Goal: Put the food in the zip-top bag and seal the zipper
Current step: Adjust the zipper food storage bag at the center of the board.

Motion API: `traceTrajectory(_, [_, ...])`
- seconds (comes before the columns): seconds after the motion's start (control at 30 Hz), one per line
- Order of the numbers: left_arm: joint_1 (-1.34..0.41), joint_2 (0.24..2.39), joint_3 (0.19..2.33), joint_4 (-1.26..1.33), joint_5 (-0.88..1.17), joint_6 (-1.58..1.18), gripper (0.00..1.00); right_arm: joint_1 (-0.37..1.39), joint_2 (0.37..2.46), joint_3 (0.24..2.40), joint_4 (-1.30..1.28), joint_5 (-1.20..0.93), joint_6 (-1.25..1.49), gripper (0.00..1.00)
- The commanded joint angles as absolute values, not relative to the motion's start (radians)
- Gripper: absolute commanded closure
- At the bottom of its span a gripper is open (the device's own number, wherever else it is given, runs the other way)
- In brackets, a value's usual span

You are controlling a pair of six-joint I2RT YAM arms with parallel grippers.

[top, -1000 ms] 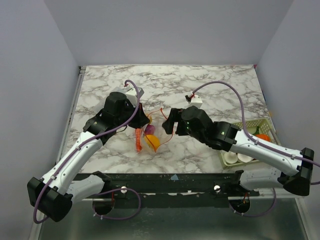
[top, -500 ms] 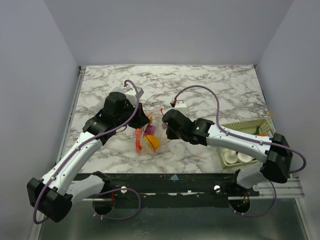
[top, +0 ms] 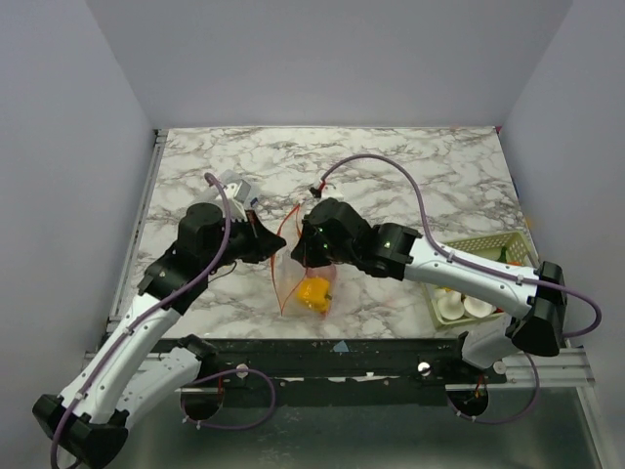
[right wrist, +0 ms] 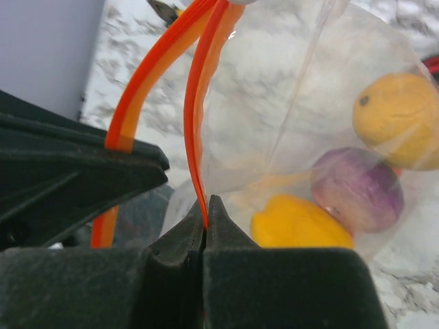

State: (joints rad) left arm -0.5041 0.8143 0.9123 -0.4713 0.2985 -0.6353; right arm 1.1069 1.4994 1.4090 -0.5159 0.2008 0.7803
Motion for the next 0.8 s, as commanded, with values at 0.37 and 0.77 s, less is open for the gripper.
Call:
traceTrajectory(0.37, [-0.495, 0.871, 0.979, -0.525, 0.247, -0.596, 1.0, 1.113, 1.437, 1.389, -0.445, 0.212, 0.735, 1.0])
traceTrajectory(0.77, [-0.491, 0.915, 1.022, -0.576, 0.177, -0.516, 1.0, 1.112, 1.526, 1.369, -0.392, 0.213, 0.735, 0.98])
